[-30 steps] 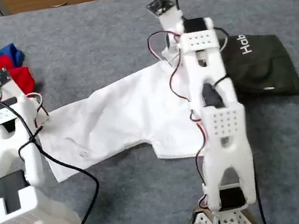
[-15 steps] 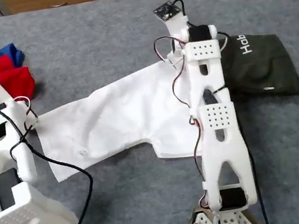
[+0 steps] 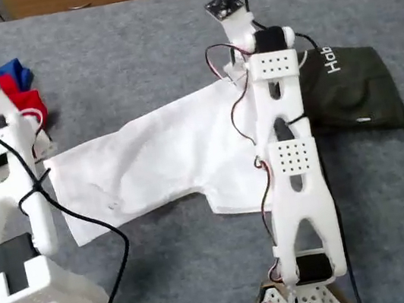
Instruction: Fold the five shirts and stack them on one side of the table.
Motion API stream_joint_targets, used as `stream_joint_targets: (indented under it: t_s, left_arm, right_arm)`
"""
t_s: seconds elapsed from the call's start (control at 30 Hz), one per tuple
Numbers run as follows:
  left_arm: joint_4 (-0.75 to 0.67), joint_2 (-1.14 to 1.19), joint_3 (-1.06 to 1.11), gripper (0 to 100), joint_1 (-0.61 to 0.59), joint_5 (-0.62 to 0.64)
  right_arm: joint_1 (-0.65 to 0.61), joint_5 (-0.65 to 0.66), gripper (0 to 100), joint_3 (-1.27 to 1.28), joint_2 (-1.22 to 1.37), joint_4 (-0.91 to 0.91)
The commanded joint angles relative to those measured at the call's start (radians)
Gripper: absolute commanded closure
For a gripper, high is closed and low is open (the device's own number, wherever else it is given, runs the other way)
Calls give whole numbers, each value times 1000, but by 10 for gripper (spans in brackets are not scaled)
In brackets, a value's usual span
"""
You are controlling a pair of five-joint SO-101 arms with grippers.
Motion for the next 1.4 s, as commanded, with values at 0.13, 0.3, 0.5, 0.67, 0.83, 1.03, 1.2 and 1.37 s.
stream_joint_targets:
  t_s: [0.13,0.3,0.5,0.67,0.83,1.03,1.2,1.37]
  left_arm:
    - [126,41,-146,982,46,26]
    - [92,251,-195,982,51,89]
    - [95,490,-338,982,23,155]
    - [157,565,-480,982,-15,152]
    - [155,588,-496,982,-18,150]
    - [147,588,-505,982,-11,150]
    - [209,568,-605,982,35,133]
    - [310,470,-680,982,78,123]
  right_arm:
    - [-33,-9,996,-48,-122,11]
    - [-18,-55,996,-50,-48,-17]
    - [4,-87,996,-50,77,-63]
    - [71,-87,996,-28,74,-89]
    - [90,-104,996,25,58,-115]
    - [87,-107,996,21,54,-109]
    - [85,-114,996,7,47,-104]
    - [77,-114,996,-48,-2,-61]
